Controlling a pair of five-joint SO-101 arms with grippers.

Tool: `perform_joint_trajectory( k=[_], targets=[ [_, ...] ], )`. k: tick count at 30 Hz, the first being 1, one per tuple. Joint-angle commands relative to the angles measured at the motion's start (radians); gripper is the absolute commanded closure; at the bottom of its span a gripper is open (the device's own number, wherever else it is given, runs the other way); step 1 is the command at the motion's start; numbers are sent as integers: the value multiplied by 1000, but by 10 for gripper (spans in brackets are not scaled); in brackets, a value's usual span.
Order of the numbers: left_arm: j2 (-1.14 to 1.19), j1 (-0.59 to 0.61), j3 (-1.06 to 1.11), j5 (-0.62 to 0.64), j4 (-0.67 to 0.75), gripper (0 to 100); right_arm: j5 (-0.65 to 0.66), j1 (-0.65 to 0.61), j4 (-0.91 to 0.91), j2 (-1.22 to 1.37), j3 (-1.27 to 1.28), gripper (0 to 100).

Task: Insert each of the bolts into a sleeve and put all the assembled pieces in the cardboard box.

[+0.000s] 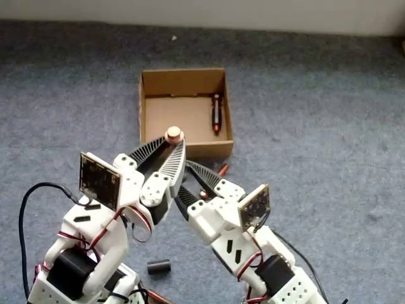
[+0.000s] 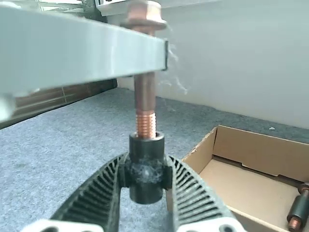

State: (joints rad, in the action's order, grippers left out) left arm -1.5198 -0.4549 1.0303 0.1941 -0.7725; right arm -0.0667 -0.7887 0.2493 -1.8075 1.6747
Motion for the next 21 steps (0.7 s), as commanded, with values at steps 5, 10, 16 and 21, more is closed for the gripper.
perform_joint_trajectory(
  k=[5, 10, 16, 21],
  targets=[
    [-5, -4, 61, -32, -12, 954, 11, 22, -30, -27, 154, 993],
    [-5, 1, 101, -31, -15, 789, 11, 22, -28, -27, 154, 993],
    [-5, 85, 94, -11, -17, 780, 11, 28, -25, -27, 154, 993],
    [-7, 156, 41, -12, -37, 780, 11, 28, -5, -22, 154, 993]
  ],
)
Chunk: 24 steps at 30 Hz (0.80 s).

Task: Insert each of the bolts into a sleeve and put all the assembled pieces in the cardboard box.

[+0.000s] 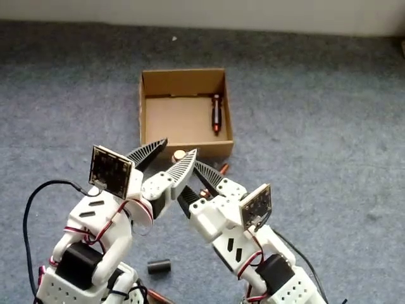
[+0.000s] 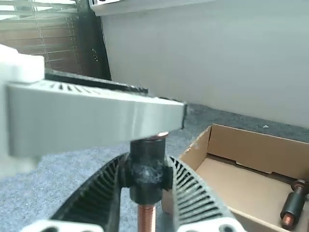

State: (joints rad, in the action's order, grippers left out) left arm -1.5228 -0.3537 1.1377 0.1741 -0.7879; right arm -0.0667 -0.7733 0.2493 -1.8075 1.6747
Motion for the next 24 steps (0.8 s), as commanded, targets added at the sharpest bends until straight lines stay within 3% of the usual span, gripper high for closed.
perform_joint_trajectory(
  k=[1, 8, 16, 20, 24],
  targets=[
    [-4, 71, -93, 8, -43, 780, 11, 13, 13, -25, 154, 993],
    [-2, 231, -197, 5, -189, 783, 11, 117, 61, -24, 154, 993],
    [-2, 377, 19, 8, -239, 813, -49, 254, 71, -19, 142, 993],
    [-2, 461, 202, 3, -117, 942, -101, 323, 257, -19, -21, 993],
    [-2, 440, 331, -55, 28, 995, -112, 329, 309, -16, -168, 993]
  ],
)
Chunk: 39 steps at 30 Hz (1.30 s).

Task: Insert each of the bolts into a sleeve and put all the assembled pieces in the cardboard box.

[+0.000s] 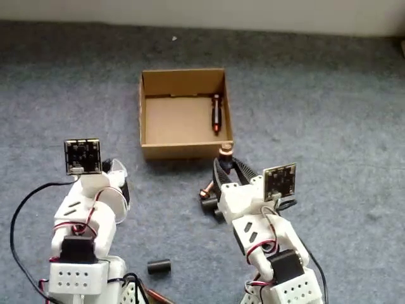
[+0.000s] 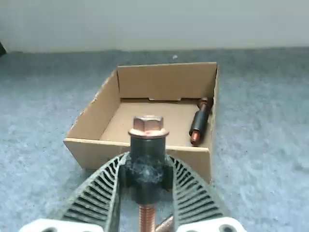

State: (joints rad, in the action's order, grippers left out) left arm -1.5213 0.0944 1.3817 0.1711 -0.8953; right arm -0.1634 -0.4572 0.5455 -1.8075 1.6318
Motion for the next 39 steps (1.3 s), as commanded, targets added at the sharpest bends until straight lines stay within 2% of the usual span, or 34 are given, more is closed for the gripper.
perform_joint_trajectory(
  k=[1, 6, 16, 23, 34, 39],
  targets=[
    [-4, -21, 101, -72, 147, 995, -14, 13, 13, -5, -148, 993],
    [-4, -27, 131, -84, 152, 995, -12, 12, -12, 236, -266, 993],
    [-4, -25, 136, -86, 153, 994, -9, 12, -104, 1052, -773, 993],
    [-4, -25, 147, -86, 153, 979, 101, 10, -104, 1521, -1113, 990],
    [-4, -27, 147, -86, 153, 979, 100, -5, -99, 1934, -1438, 986],
    [-4, -27, 147, -86, 153, 979, 100, -5, -97, 1977, -1461, 837]
  ],
)
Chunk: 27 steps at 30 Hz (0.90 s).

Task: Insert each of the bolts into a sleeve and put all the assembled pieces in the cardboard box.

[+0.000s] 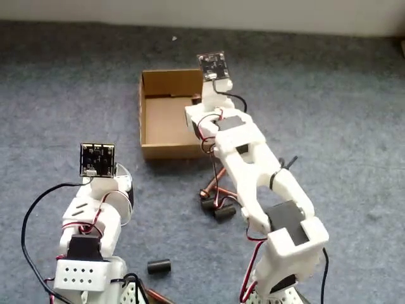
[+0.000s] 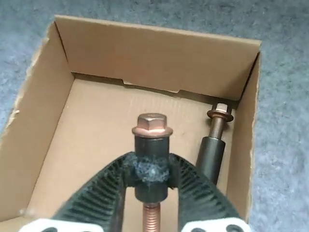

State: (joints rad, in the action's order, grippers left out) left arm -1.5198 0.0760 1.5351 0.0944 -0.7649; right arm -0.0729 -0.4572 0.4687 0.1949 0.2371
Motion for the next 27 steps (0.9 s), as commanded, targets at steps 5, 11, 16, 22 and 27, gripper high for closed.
perform_joint_trajectory(
  k=[5, 11, 16, 22, 27],
  targets=[
    [-5, -8, -8, -9, 23, 979, 9, -7, 125, -31, -94, 808],
    [-5, -7, -10, -9, 23, 979, 9, -21, 363, -140, -171, 808],
    [-5, -7, -10, -9, 23, 979, 9, -39, 538, -286, -170, 808],
    [-5, -7, -12, -9, 23, 979, 9, -50, 796, -387, -166, 808],
    [-5, -7, -12, -9, 23, 979, 3, -50, 969, -395, -166, 808]
  ],
)
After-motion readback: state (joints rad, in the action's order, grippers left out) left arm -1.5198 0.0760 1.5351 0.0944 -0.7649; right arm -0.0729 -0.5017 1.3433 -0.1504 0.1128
